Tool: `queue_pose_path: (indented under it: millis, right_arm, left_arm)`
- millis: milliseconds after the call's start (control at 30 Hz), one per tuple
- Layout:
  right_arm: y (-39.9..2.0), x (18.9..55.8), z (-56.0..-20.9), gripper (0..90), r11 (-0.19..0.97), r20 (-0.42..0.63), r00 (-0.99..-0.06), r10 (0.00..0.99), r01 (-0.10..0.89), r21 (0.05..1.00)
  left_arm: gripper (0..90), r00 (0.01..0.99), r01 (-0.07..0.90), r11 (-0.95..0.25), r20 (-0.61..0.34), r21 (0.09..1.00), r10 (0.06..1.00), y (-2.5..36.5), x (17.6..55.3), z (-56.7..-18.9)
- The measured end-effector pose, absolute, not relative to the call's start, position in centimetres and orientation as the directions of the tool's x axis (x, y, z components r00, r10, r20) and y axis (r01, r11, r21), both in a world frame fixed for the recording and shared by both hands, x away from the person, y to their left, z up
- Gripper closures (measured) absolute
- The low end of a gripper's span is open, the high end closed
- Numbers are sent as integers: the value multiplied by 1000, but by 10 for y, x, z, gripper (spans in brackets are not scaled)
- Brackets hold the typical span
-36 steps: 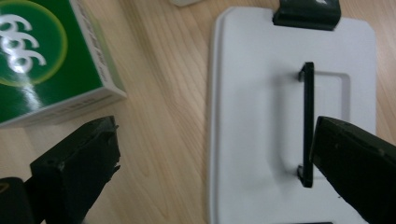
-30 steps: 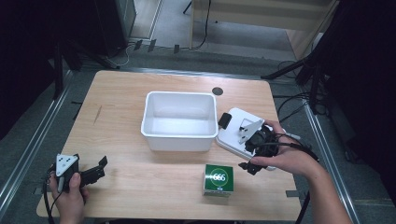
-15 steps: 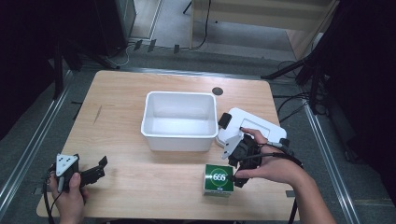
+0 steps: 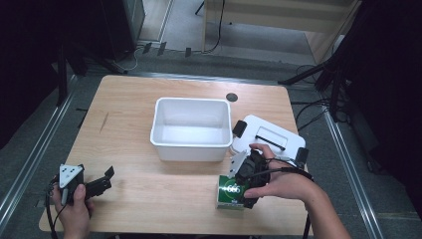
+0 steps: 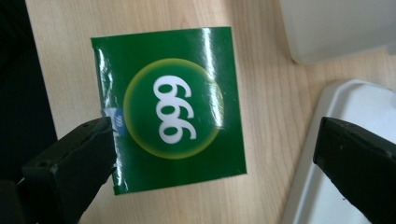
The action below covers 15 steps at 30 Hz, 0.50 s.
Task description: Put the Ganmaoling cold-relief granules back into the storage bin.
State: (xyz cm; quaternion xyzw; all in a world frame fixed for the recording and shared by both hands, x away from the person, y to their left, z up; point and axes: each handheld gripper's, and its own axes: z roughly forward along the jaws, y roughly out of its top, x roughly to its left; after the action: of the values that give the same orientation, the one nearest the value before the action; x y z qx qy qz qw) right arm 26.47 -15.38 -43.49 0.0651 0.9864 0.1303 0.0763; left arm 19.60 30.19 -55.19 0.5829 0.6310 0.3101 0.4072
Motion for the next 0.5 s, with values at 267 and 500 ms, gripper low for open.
queue_pose_path:
  millis: [267, 500]
  right_arm:
    - [-148, 258, -446, 0, 962, -76, -991, 113, 90, 260]
    - [-147, 255, -455, 0, 967, -77, -993, 87, 66, 248]
  left_arm:
    - [1, 12, 483, 129, -153, 866, 988, 302, 196, -552]
    - [1, 10, 486, 129, -153, 864, 988, 302, 196, -552]
